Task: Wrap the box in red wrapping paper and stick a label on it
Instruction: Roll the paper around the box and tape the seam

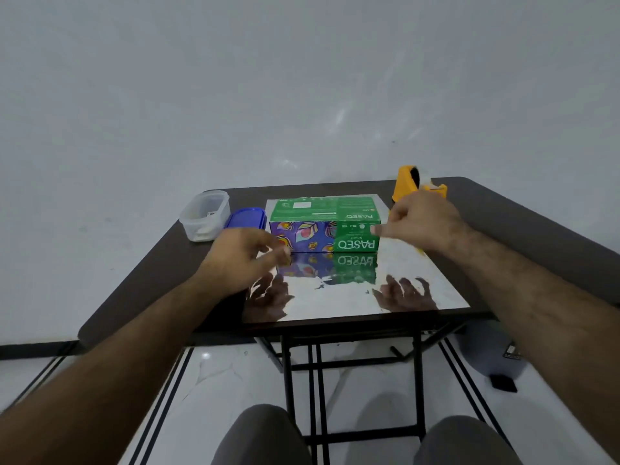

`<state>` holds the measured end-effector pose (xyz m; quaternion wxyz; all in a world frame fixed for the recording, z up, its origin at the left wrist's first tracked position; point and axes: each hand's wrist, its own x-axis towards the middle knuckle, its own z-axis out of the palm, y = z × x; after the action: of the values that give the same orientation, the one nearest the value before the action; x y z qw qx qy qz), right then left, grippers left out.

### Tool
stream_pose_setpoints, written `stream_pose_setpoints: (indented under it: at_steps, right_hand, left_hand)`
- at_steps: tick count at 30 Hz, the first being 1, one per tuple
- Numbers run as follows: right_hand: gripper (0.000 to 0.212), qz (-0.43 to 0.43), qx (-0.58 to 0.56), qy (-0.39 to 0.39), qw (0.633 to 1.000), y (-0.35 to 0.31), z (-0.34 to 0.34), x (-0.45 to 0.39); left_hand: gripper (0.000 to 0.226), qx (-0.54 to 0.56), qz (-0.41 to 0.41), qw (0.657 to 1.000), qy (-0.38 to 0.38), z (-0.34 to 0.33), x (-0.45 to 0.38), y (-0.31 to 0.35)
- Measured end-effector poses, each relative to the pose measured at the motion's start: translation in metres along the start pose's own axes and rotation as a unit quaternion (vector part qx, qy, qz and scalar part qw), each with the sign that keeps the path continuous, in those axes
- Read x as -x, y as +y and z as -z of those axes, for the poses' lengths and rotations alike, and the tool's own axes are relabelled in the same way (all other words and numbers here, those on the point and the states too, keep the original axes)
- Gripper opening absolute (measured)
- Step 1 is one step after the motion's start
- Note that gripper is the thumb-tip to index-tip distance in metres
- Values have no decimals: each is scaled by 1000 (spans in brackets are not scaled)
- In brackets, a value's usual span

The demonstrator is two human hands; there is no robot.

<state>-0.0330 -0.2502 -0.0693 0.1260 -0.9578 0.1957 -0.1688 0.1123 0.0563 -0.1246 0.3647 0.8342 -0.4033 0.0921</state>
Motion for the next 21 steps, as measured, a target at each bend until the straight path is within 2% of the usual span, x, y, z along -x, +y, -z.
stream_pose_setpoints:
  at_steps: [1, 3, 5, 8, 10, 13, 15, 18, 21]
  right_hand:
    - [38, -5, -40, 52, 998, 0, 2, -6]
    - [36, -10, -137, 118, 983, -1, -2, -20]
    - [38, -16, -242, 134, 961, 0, -15, -39]
    - [53, -28, -329, 114, 937, 8, -41, -51]
    - [75, -3, -335, 103, 937, 13, -56, -44]
    - [111, 54, -344, 92, 933, 25, -75, -44]
    - [126, 103, -313, 79, 941, 29, -78, -46]
    - [134, 151, -252, 56, 954, 28, -79, -44]
    - [127, 162, -262, 65, 949, 30, -80, -45]
  left_hand:
    - [17, 95, 43, 993, 56, -5, -9, -1]
    - [25, 226, 109, 959, 130, -15, -32, -4]
    - [43, 254, 150, 945, 144, -22, -55, -13]
    - [56, 214, 159, 951, 154, -34, -70, -13]
    - [63, 222, 152, 952, 149, -41, -70, -13]
    - [92, 223, 161, 953, 125, -49, -82, -26]
    - [105, 238, 183, 949, 100, -50, -87, -32]
    - [96, 267, 198, 940, 80, -56, -91, -39]
    - [92, 272, 180, 941, 85, -57, -91, -45]
